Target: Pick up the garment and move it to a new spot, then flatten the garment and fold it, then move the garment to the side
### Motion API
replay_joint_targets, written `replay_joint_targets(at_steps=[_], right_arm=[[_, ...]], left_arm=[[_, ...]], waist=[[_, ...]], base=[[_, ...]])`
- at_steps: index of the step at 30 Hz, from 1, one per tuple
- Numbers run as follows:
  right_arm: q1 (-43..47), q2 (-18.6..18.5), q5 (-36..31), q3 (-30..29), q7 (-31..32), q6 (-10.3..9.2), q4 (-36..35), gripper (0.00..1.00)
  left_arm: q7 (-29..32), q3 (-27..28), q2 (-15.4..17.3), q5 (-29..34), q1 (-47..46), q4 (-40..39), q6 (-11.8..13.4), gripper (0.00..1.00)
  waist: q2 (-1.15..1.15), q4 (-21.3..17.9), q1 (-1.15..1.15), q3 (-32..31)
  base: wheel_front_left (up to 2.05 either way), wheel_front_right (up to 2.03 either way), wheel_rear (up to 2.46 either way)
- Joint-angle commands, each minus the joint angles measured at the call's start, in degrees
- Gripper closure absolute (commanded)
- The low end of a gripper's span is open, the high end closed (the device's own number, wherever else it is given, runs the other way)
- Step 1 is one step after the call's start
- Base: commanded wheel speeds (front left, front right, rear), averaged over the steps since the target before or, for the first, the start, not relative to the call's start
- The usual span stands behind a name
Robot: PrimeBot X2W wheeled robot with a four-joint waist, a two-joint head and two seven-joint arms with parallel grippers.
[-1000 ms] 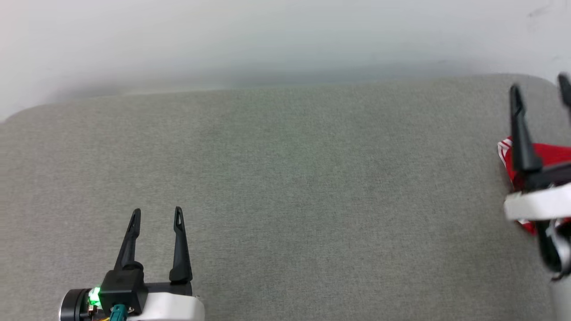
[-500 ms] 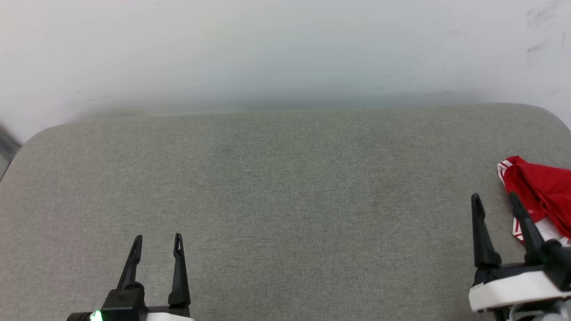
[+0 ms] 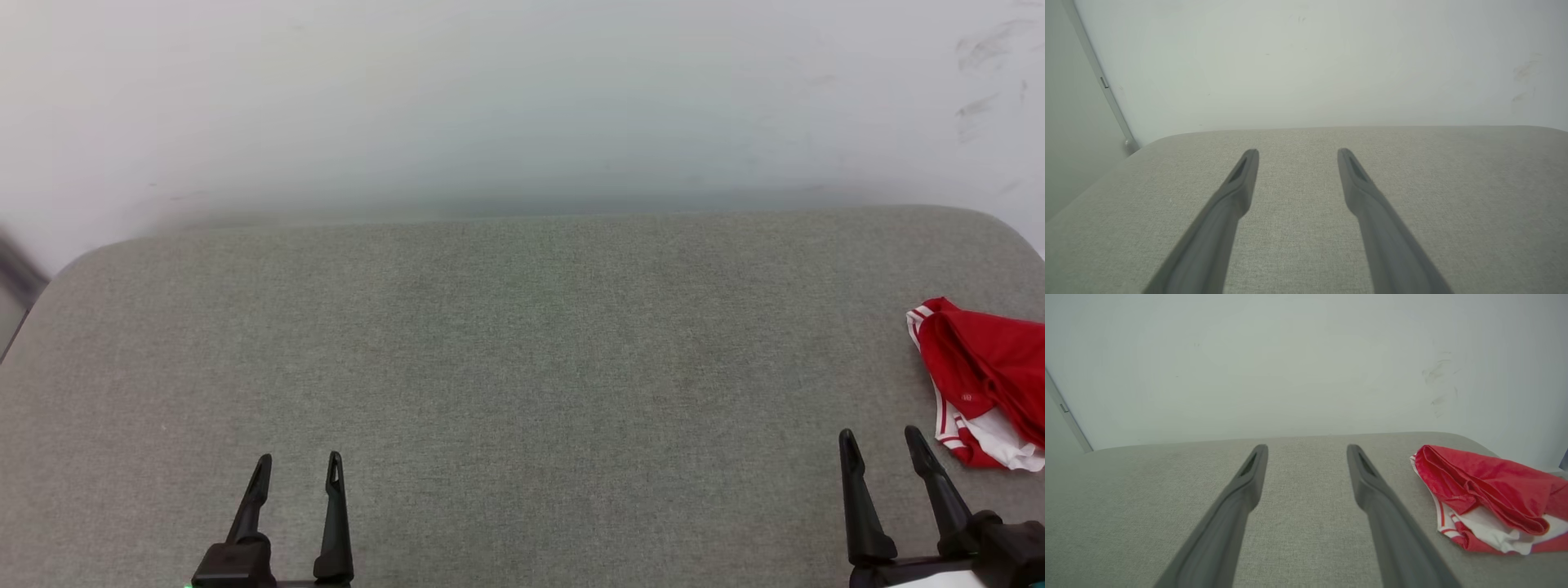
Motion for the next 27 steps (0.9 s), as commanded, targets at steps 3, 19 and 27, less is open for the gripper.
replay_joint_targets(at_steps=[3, 19, 27], right_arm=[[1.4, 0.5, 0.0, -0.1, -0.1, -0.02, -0.5, 0.0], [-1.1, -0.1, 11.9, 0.4, 2.4, 0.0, 3.3, 1.0], [-2.6, -0.4, 20.4, 0.5, 4.3, 0.0, 4.5, 1.0]], left_arm=[[-0.1, 0.2, -0.1, -0.4, 0.5, 0.3, -0.5, 0.0], [2.4, 0.7, 0.2, -13.0, -1.6, 3.8, -2.0, 1.0], [4.2, 1.2, 0.5, -22.0, -3.3, 5.2, -3.0, 1.0]], waist=[[0.0, 0.1, 0.01, -0.1], [0.0, 0.1, 0.01, 0.0], [0.0, 0.1, 0.01, 0.1]], base=[[0.0, 0.0, 0.0], [0.0, 0.0, 0.0], [0.0, 0.0, 0.0]])
